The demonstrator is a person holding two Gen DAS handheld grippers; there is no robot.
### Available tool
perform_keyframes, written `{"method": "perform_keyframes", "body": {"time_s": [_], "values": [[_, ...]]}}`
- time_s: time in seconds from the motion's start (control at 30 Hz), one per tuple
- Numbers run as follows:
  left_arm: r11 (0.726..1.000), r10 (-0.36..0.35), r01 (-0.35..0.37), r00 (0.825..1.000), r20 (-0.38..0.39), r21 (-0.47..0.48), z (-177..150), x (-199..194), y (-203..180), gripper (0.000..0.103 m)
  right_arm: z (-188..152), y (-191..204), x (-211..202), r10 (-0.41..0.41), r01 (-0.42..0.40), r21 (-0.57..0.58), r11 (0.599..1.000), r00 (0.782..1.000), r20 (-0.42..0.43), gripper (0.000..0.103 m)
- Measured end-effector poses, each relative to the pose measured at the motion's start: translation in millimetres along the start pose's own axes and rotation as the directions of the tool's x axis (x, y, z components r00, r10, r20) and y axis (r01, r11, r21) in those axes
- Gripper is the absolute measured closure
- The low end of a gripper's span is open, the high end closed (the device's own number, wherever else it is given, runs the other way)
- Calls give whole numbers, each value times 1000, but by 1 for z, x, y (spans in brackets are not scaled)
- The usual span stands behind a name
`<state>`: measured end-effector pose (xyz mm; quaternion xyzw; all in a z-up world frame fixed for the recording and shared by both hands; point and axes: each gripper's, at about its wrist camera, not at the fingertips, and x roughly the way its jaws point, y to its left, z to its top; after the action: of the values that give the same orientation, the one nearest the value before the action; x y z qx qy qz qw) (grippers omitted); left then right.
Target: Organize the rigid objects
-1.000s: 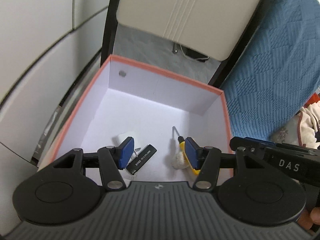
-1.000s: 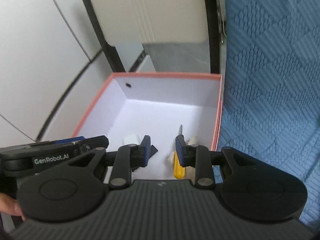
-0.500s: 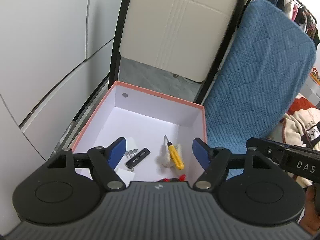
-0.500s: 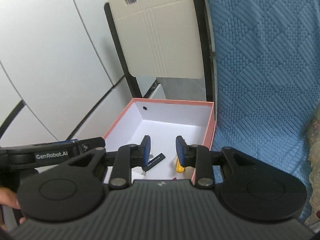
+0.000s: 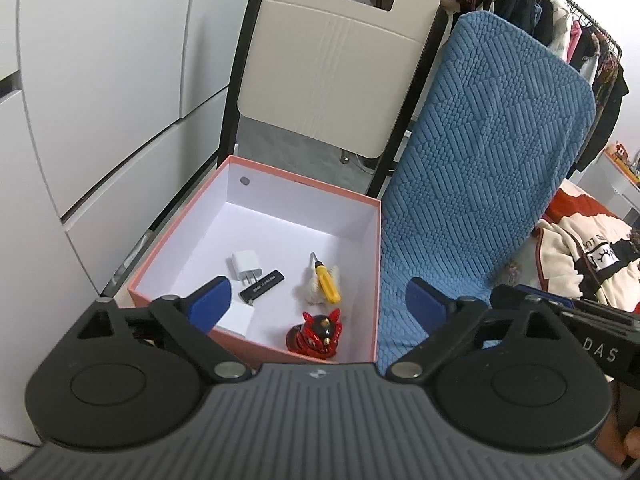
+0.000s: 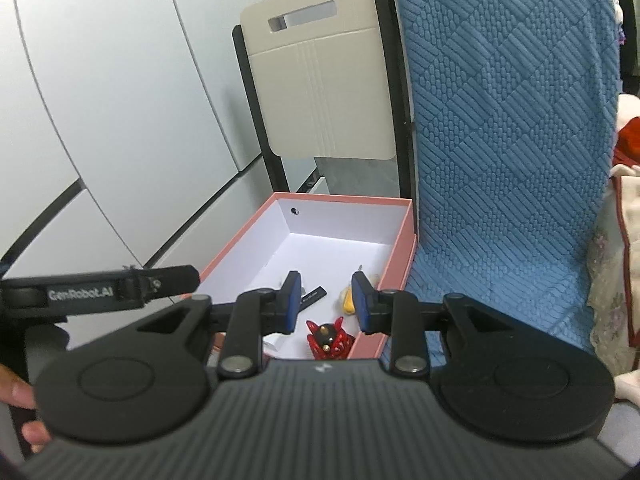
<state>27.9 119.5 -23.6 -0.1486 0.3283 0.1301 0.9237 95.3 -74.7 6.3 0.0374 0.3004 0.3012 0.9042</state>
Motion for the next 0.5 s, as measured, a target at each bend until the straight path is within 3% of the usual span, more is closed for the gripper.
{"method": "perform_keyframes", "body": {"time_s": [0.27,0.33,0.4,0.5], "values": [[999,31,-31,999,32,8,-27,-32,1,2,-22,-3,-27,3,-2,-42,999,1000,31,64],[1000,31,-31,999,32,-4,-33,-36,5,2,-27,-5,-31,8,-6,-47,999,999,42,49],[999,45,-44,998,39,-13,-37,-41,7,2,-31,-3,-35,14,-11,-56,998,998,63,24],[997,72,-72,996,57,-10,-39,-46,7,1,-34,0,-38,20,-14,-71,997,997,76,15]]}}
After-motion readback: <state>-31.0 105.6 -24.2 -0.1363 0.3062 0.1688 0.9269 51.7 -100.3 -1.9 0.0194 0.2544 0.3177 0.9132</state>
